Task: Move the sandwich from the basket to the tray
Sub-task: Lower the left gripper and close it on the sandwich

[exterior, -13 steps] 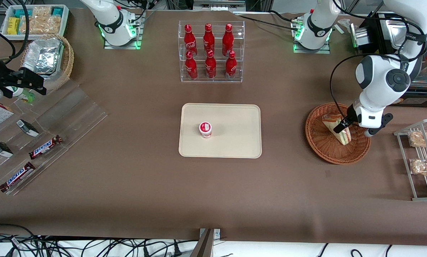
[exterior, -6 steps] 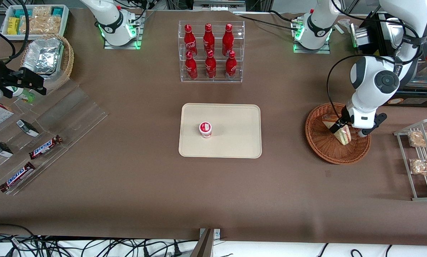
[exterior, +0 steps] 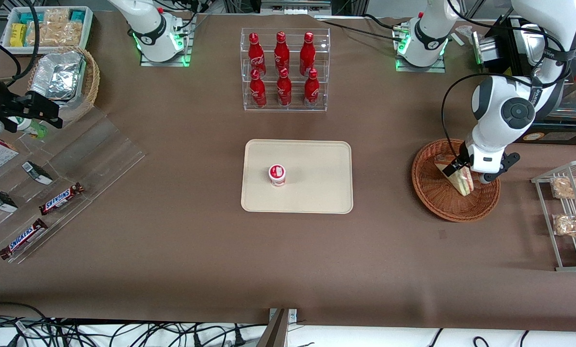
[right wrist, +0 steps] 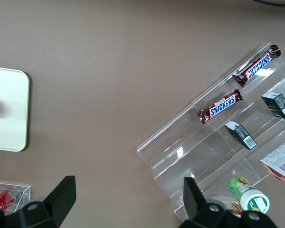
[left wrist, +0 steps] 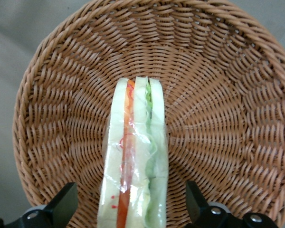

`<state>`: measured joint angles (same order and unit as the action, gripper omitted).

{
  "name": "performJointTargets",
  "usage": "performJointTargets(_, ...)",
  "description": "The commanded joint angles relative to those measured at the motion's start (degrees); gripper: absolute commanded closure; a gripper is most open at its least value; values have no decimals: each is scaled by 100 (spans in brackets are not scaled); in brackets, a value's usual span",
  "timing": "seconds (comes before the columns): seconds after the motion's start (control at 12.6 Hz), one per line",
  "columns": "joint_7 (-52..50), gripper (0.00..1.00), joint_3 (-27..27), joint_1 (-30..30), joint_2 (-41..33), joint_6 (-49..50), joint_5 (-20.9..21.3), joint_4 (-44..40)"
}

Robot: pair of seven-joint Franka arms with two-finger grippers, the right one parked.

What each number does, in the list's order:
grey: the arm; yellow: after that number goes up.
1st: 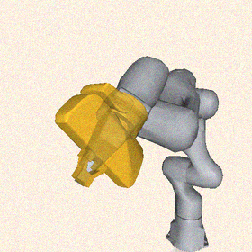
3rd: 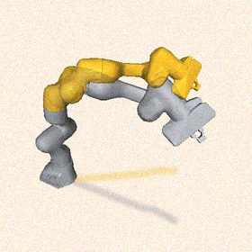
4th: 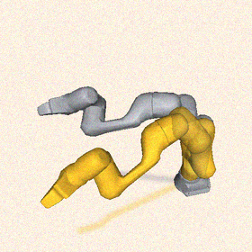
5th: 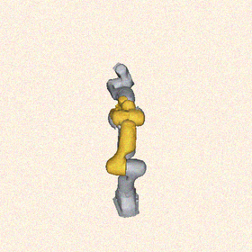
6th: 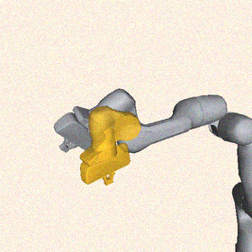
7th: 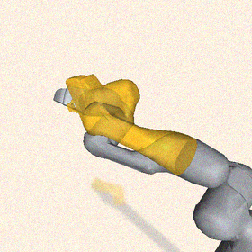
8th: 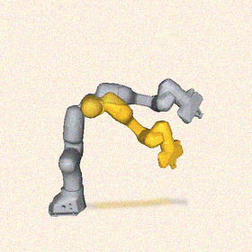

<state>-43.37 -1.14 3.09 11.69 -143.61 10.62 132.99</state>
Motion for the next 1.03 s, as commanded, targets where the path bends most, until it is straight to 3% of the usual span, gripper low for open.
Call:
performJointTargets(0.0, 58, 11, 0, 43, -26, 132, 134, -62)
performJointTargets(0.32, -180, 55, -9, 17, 9, 140, 107, -168)
performJointTargets(0.64, -233, 58, -79, -18, -17, 210, 63, -308)
performJointTargets(0.95, -181, 58, -351, -10, -96, 1438, 55, -1027)
